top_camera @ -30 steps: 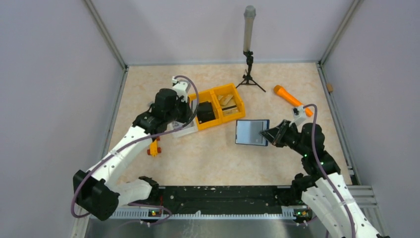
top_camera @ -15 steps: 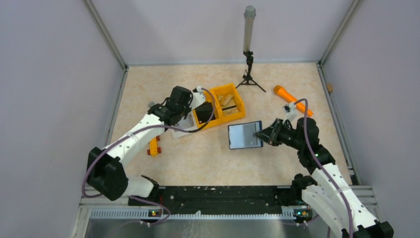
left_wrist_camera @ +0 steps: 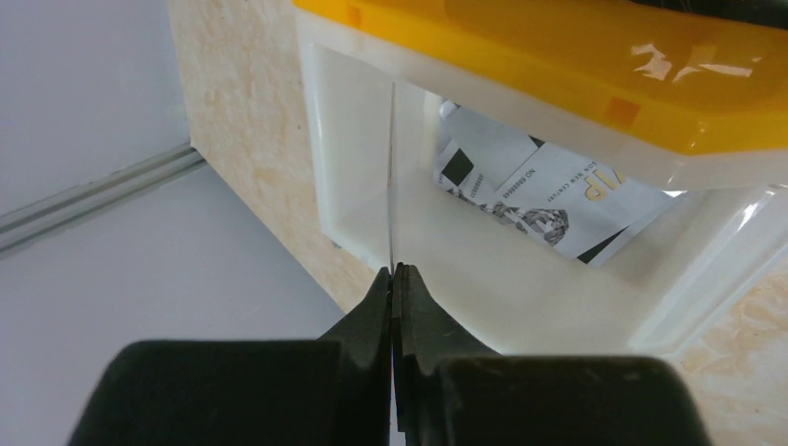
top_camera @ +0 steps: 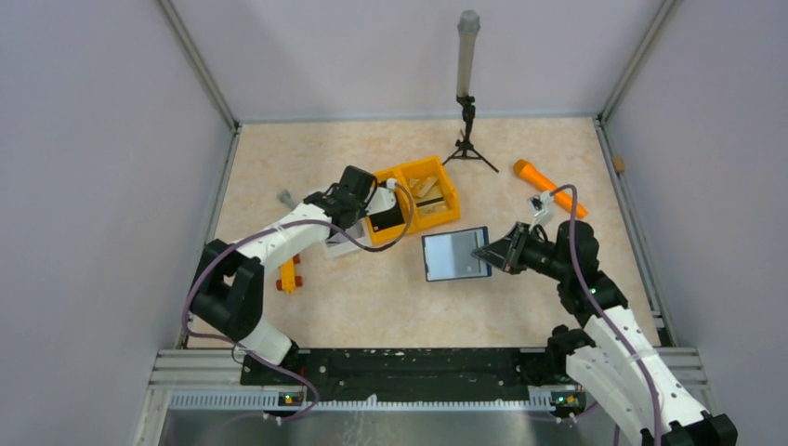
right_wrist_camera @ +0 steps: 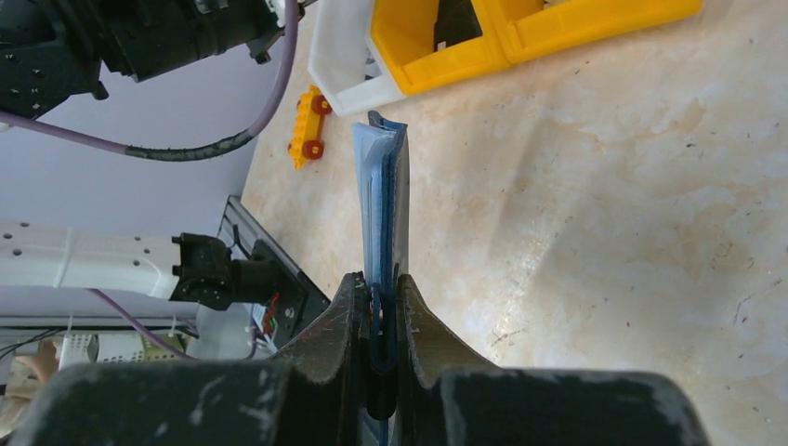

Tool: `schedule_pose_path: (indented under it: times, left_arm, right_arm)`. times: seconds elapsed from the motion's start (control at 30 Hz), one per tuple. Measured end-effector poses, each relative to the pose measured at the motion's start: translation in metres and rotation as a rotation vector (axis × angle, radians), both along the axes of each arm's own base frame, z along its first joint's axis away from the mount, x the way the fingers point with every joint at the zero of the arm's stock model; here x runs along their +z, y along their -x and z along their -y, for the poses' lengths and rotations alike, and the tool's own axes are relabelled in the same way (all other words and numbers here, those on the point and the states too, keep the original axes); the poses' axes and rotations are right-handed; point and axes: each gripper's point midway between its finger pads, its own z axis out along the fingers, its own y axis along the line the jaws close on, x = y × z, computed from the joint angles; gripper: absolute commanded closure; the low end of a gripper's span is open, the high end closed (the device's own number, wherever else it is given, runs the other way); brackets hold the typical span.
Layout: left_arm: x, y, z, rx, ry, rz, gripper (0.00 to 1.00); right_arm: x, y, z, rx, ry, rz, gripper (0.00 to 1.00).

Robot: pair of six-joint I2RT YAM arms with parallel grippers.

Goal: Take the credit cards out of the card holder
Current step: Place the credit card in the storage box, then remove the credit card from the card holder.

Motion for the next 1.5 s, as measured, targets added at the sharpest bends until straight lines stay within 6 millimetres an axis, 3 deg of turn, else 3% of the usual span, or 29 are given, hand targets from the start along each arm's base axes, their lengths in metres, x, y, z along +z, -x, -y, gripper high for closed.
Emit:
schedule_pose_path:
  times: [0.17, 0.27, 0.37, 0.57, 0.63, 0.67, 0.7, 0.87, 0.97, 1.03, 1.07, 1.17, 1.33, 1.5]
  left_arm:
    - [-0.018, 0.001, -0.003, 0.003, -0.049, -0.047, 0.98]
    - [-0.028, 0.001, -0.003, 0.002, -0.062, -0.071, 0.80]
    - [-0.036, 0.002, 0.000, 0.000, -0.050, -0.092, 0.55]
    - [-0.040, 0.008, 0.005, 0.019, 0.013, -0.110, 0.43]
    - [-0.035, 0.015, 0.005, 0.050, 0.048, -0.109, 0.27]
    - [-0.030, 0.019, 0.007, 0.064, 0.075, -0.105, 0.11]
    - [-0.023, 0.023, 0.009, 0.074, 0.106, -0.091, 0.02]
    - [0.050, 0.049, 0.042, 0.135, 0.475, 0.059, 0.01]
    - [0.101, 0.068, 0.064, 0.187, 0.872, 0.133, 0.01]
    - [0.118, 0.081, 0.075, 0.203, 1.095, 0.141, 0.01]
    - [0.120, 0.087, 0.080, 0.207, 1.201, 0.131, 0.01]
    - [0.095, 0.109, 0.100, 0.232, 1.449, -0.013, 0.01]
    - [0.053, 0.140, 0.135, 0.256, 1.625, -0.336, 0.01]
    - [0.073, 0.163, 0.158, 0.146, 1.760, -0.514, 0.01]
  right_arm:
    - [-0.004, 0.002, 0.000, 0.002, 0.000, -0.006, 1.00]
    - [-0.005, 0.004, 0.001, 0.002, -0.003, -0.006, 1.00]
    - [-0.004, 0.004, 0.001, 0.001, -0.005, -0.005, 1.00]
    - [-0.004, 0.004, 0.001, -0.002, -0.010, -0.008, 1.00]
    - [-0.007, 0.004, 0.000, -0.004, -0.013, -0.015, 1.00]
    - [-0.008, 0.004, 0.000, -0.005, -0.015, -0.023, 1.00]
    - [-0.010, 0.005, 0.000, -0.007, -0.017, -0.030, 1.00]
    - [-0.011, 0.002, -0.006, 0.011, -0.058, -0.051, 1.00]
    - [-0.013, 0.001, -0.011, 0.031, -0.097, -0.062, 1.00]
    - [-0.014, 0.001, -0.014, 0.041, -0.128, -0.074, 1.00]
    - [-0.013, 0.001, -0.016, 0.046, -0.146, -0.076, 1.00]
    - [-0.010, 0.000, -0.019, 0.053, -0.193, -0.079, 1.00]
    - [0.007, 0.000, -0.023, 0.069, -0.257, -0.051, 1.00]
    - [0.018, 0.001, -0.025, 0.087, -0.293, -0.042, 1.00]
